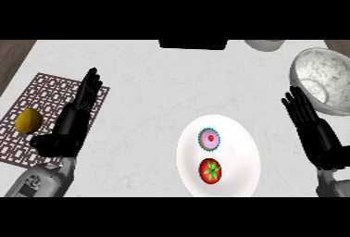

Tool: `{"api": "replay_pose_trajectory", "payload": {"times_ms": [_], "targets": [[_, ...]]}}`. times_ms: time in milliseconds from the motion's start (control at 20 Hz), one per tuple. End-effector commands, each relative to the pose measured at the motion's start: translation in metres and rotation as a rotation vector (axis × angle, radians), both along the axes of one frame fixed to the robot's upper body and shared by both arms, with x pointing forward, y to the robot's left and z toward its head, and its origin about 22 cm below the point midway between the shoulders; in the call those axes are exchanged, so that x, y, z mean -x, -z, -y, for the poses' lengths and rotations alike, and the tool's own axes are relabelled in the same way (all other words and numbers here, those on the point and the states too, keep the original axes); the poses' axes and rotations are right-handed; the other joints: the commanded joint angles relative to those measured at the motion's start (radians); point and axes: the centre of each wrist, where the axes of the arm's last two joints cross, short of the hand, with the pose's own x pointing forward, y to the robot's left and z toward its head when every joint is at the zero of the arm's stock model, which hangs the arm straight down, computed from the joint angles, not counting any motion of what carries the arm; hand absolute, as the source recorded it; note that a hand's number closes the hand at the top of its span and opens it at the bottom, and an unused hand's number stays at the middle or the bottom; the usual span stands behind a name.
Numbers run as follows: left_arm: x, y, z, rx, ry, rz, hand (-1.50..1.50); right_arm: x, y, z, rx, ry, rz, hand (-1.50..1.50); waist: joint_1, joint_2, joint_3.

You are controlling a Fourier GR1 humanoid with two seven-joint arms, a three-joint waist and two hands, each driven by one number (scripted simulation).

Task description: Pick the tomato from the plate and place it in the bowl

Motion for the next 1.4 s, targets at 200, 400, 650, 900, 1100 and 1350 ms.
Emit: {"api": "replay_pose_trajectory", "payload": {"times_ms": [200,400,650,900,1100,1350], "targets": [[0.021,0.028,0.0,0.183,0.096,-0.207,0.0,0.039,-0.016,-0.041,0.248,0.162,0.08,1.5,-0.054,-0.032,0.021],[0.024,0.037,0.01,0.241,0.091,-0.294,0.0,0.072,0.034,-0.022,0.284,0.609,-0.073,-1.5,-0.127,-0.033,0.021],[0.023,0.037,0.024,0.257,0.183,-0.325,0.0,0.123,0.025,-0.118,0.39,0.345,0.159,-1.5,-0.056,-0.027,0.022],[0.023,0.031,0.02,0.259,0.181,-0.337,0.0,0.156,0.048,-0.09,0.756,0.325,-0.004,-1.5,-0.053,-0.023,0.015],[0.018,0.028,0.018,0.25,0.193,-0.311,0.0,0.153,0.033,-0.083,0.865,0.396,-0.141,-1.5,-0.053,-0.016,0.012],[0.015,0.029,0.022,0.26,0.209,-0.327,0.0,0.155,0.013,-0.112,0.932,0.327,-0.353,-1.5,-0.03,-0.01,0.012]]}}
